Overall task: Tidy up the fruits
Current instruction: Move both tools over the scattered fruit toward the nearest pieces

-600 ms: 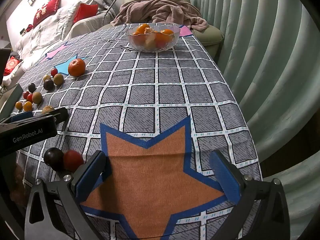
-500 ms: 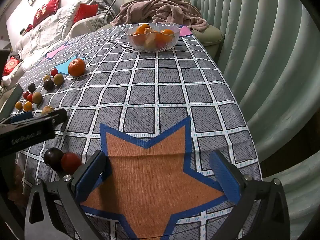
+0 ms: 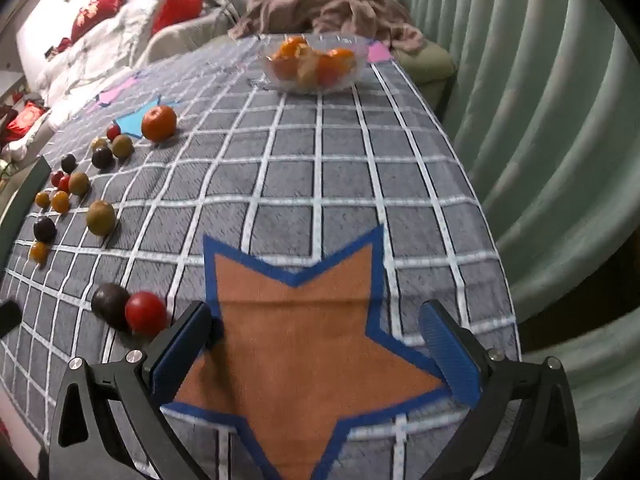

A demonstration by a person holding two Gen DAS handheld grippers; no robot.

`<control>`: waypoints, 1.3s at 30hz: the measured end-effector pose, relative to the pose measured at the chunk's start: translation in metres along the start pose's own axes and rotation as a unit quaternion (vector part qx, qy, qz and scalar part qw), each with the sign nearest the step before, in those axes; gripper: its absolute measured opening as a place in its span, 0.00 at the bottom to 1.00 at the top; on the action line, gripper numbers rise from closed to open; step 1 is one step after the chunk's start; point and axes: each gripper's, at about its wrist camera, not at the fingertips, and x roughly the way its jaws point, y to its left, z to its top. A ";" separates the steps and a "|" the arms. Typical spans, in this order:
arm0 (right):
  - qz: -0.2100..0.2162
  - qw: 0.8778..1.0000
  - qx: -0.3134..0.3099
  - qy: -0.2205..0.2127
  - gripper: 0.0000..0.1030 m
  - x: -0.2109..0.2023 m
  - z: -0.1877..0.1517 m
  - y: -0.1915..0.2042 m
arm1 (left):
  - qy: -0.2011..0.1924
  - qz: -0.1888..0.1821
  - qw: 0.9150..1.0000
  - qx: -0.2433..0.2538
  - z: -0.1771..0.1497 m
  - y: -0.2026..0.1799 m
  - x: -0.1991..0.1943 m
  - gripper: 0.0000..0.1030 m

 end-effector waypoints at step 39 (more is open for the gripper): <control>0.088 0.995 -0.037 0.014 1.00 -0.078 -0.052 0.104 | 0.051 0.018 0.998 -0.032 -0.064 0.042 -0.029 1.00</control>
